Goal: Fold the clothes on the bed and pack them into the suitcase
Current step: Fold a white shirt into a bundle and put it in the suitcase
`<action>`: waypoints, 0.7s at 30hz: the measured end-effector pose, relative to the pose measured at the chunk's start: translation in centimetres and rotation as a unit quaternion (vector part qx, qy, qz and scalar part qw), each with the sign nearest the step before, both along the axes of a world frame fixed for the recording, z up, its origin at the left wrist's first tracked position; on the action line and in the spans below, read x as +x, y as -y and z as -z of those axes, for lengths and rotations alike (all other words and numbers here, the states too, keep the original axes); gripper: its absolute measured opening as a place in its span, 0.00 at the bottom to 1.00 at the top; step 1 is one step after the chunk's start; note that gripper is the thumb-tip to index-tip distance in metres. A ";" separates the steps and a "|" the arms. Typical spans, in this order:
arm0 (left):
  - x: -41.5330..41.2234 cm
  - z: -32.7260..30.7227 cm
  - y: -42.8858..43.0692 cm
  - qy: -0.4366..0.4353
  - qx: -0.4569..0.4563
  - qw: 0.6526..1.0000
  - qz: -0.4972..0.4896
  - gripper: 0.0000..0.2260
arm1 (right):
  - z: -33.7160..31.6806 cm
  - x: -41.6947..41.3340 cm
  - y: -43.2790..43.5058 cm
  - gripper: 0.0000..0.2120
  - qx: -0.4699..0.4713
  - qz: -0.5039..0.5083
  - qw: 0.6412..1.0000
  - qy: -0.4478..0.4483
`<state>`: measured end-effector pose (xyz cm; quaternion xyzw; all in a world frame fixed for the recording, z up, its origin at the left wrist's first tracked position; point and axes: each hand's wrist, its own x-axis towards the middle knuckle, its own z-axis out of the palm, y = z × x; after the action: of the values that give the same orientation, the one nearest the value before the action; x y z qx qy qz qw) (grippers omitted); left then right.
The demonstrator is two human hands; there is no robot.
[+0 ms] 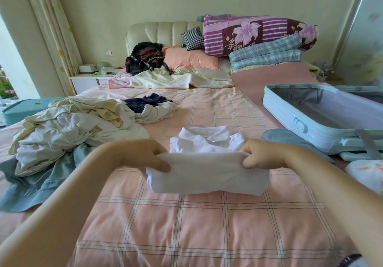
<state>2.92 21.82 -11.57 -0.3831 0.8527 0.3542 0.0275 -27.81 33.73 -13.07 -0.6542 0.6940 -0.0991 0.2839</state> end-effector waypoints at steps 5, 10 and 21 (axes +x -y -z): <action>-3.3 1.0 3.8 0.001 -0.293 0.949 -0.113 0.11 | 2.0 -2.7 4.0 0.05 -0.189 0.112 0.970 -0.105; -7.8 3.2 4.4 0.047 -0.513 0.843 -0.152 0.22 | 4.8 -2.7 7.5 0.15 -0.263 0.149 0.932 -0.202; -10.3 10.8 4.7 0.073 -0.235 0.969 -0.002 0.24 | 9.9 -1.2 7.6 0.30 -0.103 0.021 0.983 -0.153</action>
<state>-7.41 17.15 -22.38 -0.4050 0.9071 0.1148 -0.0019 -28.98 26.18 -22.95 -0.6728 0.7288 -0.0749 0.1031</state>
